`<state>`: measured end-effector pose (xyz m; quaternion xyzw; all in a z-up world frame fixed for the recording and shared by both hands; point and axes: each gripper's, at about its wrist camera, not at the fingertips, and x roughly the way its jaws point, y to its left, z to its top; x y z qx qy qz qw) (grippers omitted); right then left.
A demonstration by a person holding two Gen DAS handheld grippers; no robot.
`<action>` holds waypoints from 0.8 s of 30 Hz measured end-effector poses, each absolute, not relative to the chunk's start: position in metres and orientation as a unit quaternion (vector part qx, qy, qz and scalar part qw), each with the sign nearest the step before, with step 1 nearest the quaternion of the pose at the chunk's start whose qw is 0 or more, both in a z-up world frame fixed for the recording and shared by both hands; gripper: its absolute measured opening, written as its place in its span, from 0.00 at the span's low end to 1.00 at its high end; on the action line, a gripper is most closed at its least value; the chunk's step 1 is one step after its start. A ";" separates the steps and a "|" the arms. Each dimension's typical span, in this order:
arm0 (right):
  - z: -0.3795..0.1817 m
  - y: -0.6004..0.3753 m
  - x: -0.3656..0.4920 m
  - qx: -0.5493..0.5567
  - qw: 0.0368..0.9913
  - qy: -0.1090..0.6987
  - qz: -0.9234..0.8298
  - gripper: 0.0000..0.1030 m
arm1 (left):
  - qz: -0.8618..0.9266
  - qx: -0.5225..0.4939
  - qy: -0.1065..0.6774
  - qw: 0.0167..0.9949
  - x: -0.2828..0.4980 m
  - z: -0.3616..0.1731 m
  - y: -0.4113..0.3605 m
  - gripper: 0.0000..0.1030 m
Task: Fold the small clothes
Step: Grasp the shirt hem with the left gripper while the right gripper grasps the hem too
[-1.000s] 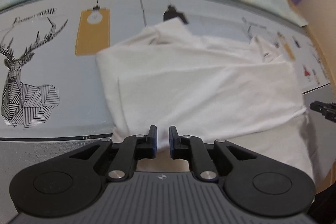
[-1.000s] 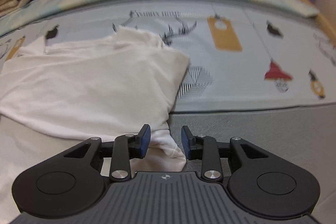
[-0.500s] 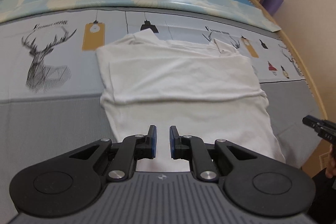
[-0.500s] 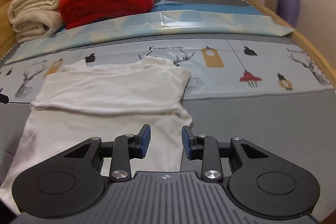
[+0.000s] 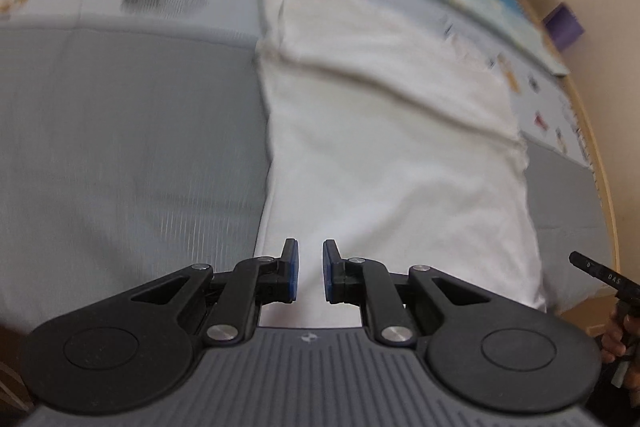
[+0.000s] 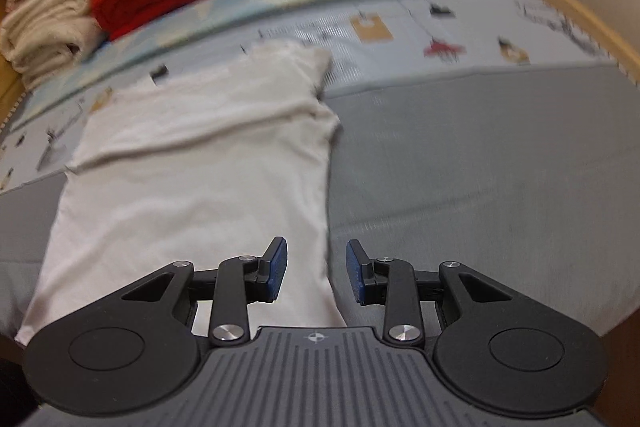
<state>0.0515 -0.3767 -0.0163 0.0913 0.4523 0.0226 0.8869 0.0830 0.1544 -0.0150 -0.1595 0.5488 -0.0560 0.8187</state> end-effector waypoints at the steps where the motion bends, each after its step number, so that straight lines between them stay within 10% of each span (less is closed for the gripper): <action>1: -0.022 -0.379 0.052 0.099 0.880 0.464 0.021 0.33 | -0.052 -0.158 0.558 0.813 0.083 -0.022 0.157 0.13; 24: -0.084 -0.376 0.050 0.068 0.795 0.602 0.029 0.35 | -0.041 -0.084 0.656 0.749 0.063 -0.086 0.163 0.25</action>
